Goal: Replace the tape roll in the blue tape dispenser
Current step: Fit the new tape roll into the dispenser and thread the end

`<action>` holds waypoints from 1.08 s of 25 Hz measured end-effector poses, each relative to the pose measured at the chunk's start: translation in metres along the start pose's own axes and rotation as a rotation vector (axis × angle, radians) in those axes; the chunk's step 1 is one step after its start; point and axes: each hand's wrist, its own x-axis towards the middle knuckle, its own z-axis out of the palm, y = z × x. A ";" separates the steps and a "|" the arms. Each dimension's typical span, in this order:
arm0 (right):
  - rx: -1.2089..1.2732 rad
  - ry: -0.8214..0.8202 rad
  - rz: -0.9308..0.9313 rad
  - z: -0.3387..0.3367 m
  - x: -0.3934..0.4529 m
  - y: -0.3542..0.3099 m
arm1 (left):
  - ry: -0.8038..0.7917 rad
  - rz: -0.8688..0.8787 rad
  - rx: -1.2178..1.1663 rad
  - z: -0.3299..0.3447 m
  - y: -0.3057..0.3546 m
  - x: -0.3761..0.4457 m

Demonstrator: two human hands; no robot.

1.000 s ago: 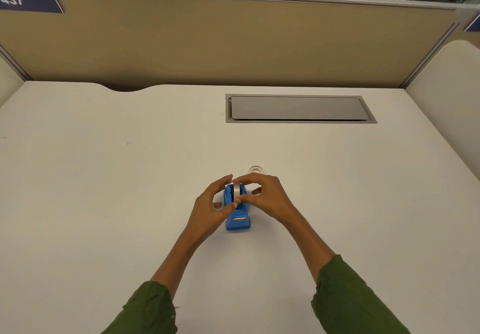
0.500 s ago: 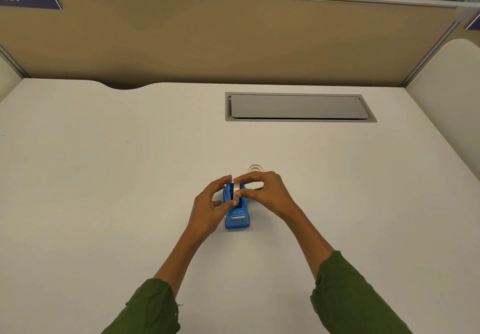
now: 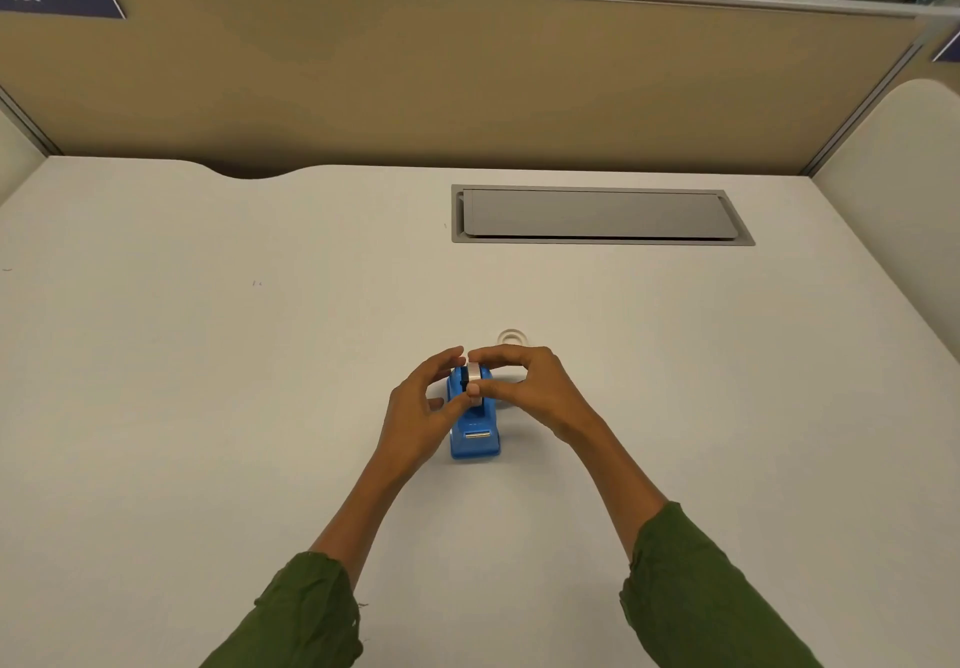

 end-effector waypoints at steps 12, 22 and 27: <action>0.002 0.149 0.013 0.007 0.006 0.001 | -0.035 0.004 0.005 -0.001 0.000 0.000; 0.059 0.103 -0.030 0.004 0.004 0.004 | -0.032 -0.002 0.003 0.002 -0.003 0.001; 0.082 0.079 -0.034 0.002 0.002 0.006 | -0.022 -0.002 0.007 0.001 -0.004 0.004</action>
